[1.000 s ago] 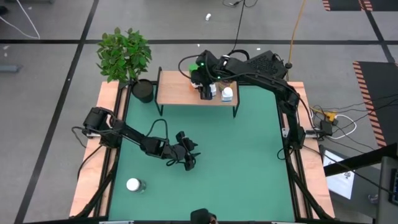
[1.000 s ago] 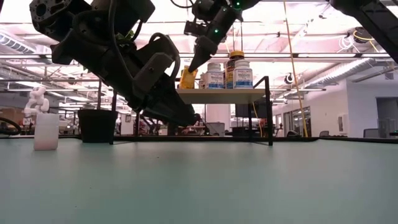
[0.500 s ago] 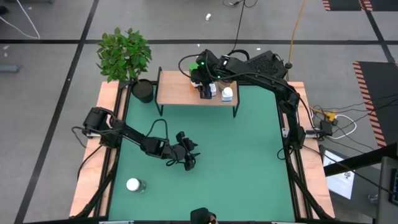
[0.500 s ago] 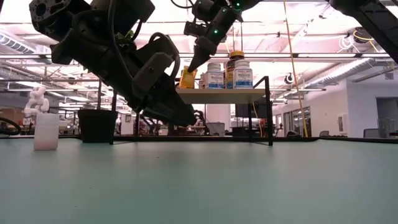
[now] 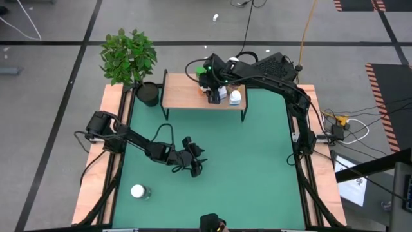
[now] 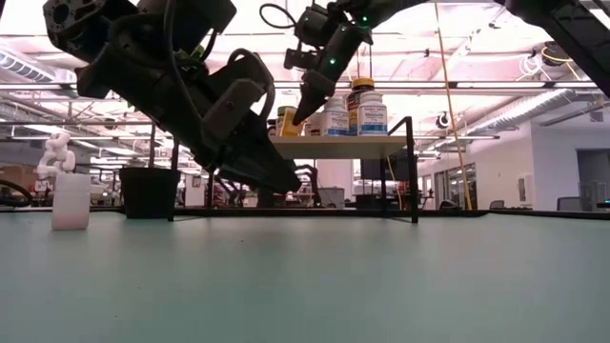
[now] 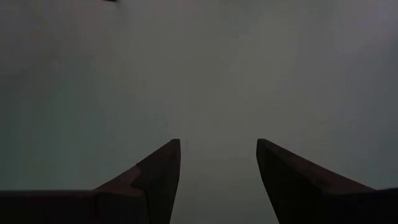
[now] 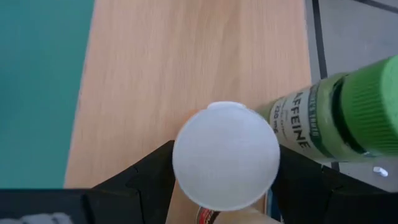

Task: Pick and place medicine bottles onto shelf by color
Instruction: Put the orange pill bottle on the shelf, then put the green pill bottle on the shelf

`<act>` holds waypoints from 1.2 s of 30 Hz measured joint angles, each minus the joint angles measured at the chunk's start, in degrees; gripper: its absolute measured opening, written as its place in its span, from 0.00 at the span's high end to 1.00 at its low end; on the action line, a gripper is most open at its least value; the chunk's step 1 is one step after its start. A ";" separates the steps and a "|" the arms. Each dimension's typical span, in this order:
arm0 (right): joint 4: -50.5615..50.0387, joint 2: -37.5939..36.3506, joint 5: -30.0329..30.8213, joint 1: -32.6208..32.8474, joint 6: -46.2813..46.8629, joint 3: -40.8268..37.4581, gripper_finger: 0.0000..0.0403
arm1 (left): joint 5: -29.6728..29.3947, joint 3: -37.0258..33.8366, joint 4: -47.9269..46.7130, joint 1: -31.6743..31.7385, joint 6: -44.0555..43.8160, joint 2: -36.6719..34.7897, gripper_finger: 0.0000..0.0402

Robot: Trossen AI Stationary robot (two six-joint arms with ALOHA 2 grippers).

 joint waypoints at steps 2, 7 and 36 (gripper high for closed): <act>0.82 0.00 -0.03 0.04 -0.09 -0.09 0.43 | 0.00 0.00 0.01 0.00 0.01 0.00 0.47; 3.04 -0.24 -0.06 0.07 -0.93 -0.09 0.43 | 0.00 0.00 0.02 0.00 0.02 0.00 0.47; 6.26 -0.26 0.02 0.09 0.44 -0.09 0.30 | 0.01 0.00 0.00 0.00 0.07 0.00 0.47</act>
